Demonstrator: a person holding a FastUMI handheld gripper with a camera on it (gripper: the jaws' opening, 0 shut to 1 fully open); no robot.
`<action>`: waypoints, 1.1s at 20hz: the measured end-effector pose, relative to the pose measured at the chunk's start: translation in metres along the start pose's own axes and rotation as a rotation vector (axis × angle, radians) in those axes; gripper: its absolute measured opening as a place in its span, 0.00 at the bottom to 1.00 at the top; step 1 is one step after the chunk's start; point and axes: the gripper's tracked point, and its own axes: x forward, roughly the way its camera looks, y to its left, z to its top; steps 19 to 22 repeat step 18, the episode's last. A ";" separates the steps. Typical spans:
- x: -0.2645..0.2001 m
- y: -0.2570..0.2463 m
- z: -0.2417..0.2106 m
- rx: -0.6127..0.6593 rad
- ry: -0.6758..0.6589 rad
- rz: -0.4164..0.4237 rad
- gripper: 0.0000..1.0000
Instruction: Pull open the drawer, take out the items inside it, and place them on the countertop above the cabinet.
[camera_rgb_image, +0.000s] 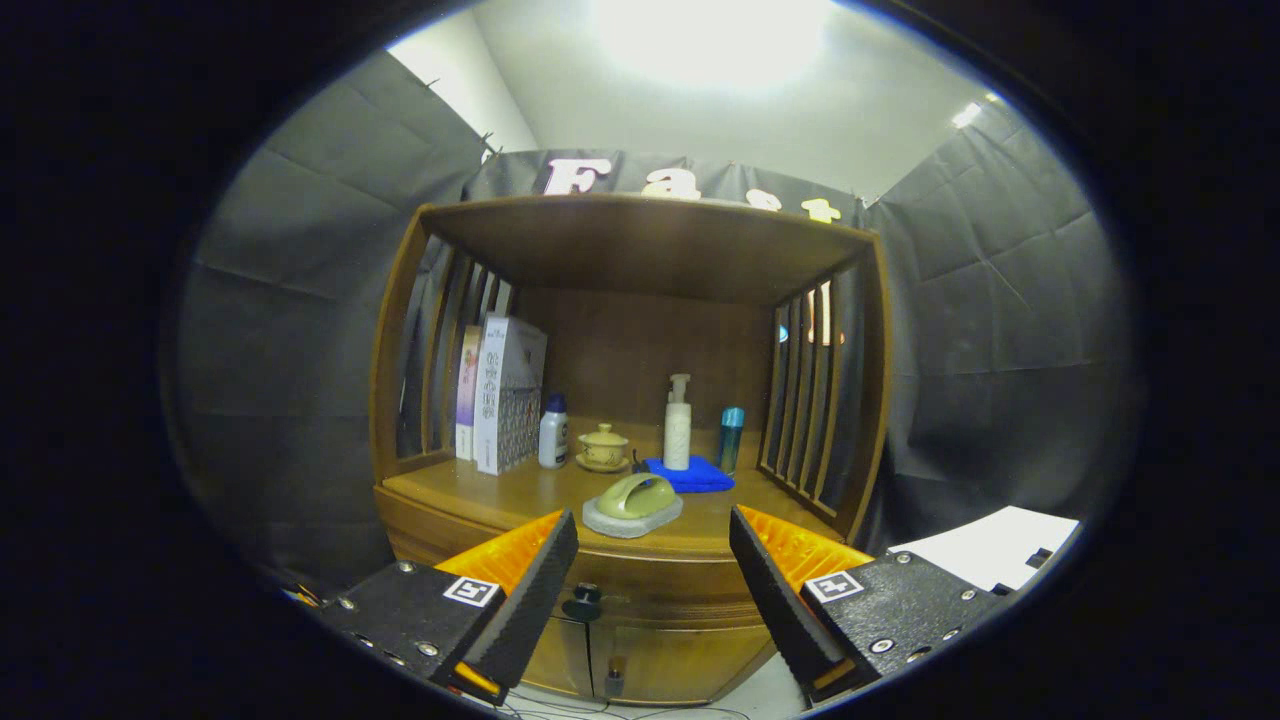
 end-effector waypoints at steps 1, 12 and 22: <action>-0.006 -0.007 0.003 0.011 -0.017 -0.010 0.95; -0.024 -0.033 0.010 0.056 -0.040 -0.063 0.95; -0.023 -0.026 0.013 0.033 -0.053 -0.051 0.95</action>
